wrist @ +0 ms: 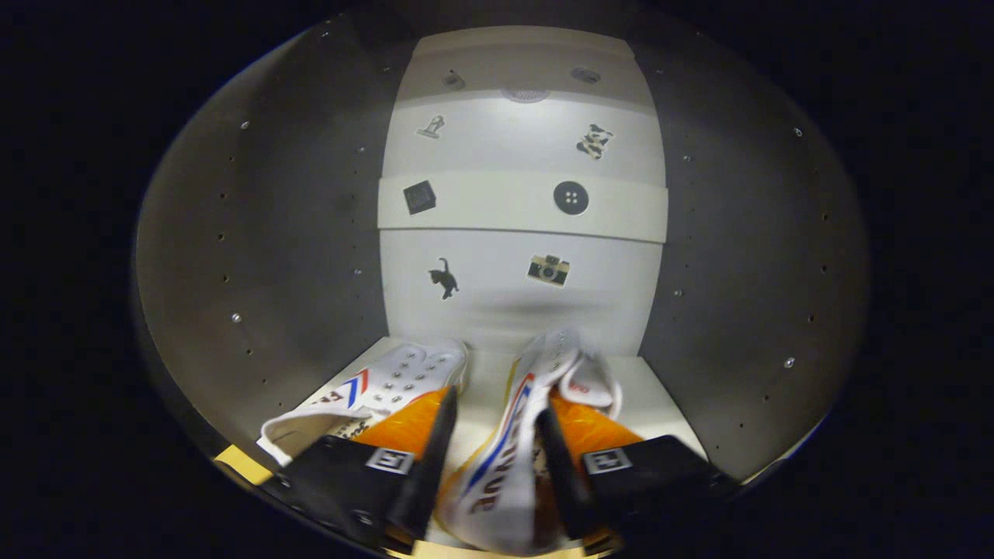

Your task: Open the shoe cabinet door, grab the shoes and put them into the shoe cabinet, then close the shoe cabinet door.

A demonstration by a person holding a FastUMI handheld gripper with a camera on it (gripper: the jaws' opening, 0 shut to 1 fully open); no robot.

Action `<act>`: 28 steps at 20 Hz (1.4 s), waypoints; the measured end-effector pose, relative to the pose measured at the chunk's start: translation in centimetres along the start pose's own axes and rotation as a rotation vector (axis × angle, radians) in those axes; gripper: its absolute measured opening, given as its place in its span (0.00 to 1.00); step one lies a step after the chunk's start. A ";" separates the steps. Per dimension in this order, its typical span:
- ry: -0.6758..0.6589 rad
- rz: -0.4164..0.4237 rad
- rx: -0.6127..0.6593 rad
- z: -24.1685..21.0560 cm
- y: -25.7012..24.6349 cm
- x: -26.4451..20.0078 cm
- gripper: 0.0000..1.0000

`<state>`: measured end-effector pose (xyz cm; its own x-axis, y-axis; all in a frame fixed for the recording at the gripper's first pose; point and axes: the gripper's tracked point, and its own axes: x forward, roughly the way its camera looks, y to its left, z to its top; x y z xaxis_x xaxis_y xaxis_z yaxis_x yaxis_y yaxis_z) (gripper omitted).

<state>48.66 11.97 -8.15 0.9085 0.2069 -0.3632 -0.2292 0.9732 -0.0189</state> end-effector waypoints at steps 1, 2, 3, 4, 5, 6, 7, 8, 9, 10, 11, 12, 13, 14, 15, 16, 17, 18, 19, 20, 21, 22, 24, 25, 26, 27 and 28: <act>-0.015 -0.003 -0.022 0.3 0.2 -0.9 0.73; -0.037 0.004 -0.038 0.8 0.9 -1.8 0.87; -0.053 -0.006 -0.058 1.4 1.3 -3.0 0.87; -0.071 -0.030 -0.084 1.9 1.2 -4.2 0.87; -0.091 -0.034 -0.094 2.6 1.5 -5.3 0.91; -0.108 -0.024 -0.084 3.0 2.0 -6.7 0.95; -0.119 -0.018 -0.070 3.4 2.4 -8.0 0.99; -0.132 -0.018 -0.054 3.6 2.4 -9.3 0.99; -0.141 -0.016 -0.038 3.9 2.5 -10.7 0.99; -0.145 -0.014 -0.022 3.9 2.6 -12.0 0.99; -0.145 -0.011 -0.007 3.9 2.6 -13.4 0.99; -0.145 -0.009 0.008 3.8 2.7 -14.8 0.99; -0.149 -0.007 0.021 3.8 2.8 -16.2 0.99; -0.153 -0.005 0.030 3.6 2.8 -17.7 0.99; -0.158 -0.006 0.038 3.5 2.8 -19.2 0.99; -0.165 -0.003 0.046 3.2 3.0 -20.9 0.99; -0.170 0.003 0.055 3.1 3.3 -22.7 0.99; -0.179 0.005 0.061 2.9 3.5 -24.4 0.98; -0.190 0.003 0.062 2.8 3.5 -26.2 0.98; -0.200 0.004 0.062 2.5 3.7 -28.2 0.98; -0.213 0.003 0.061 2.3 3.7 -30.1 0.98; -0.225 -0.001 0.061 2.2 3.6 -31.8 0.98; -0.244 -0.008 0.061 1.9 3.2 -35.1 0.98; -0.249 -0.009 0.060 1.7 2.9 -36.6 0.98; -0.253 -0.012 0.059 1.5 2.5 -37.8 0.98; -0.254 -0.014 0.059 1.4 2.1 -39.2 0.98; -0.254 -0.015 0.061 1.0 1.5 -40.3 0.98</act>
<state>12.03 5.22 7.45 0.9721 0.2031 -0.1173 -0.2002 0.9791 0.0362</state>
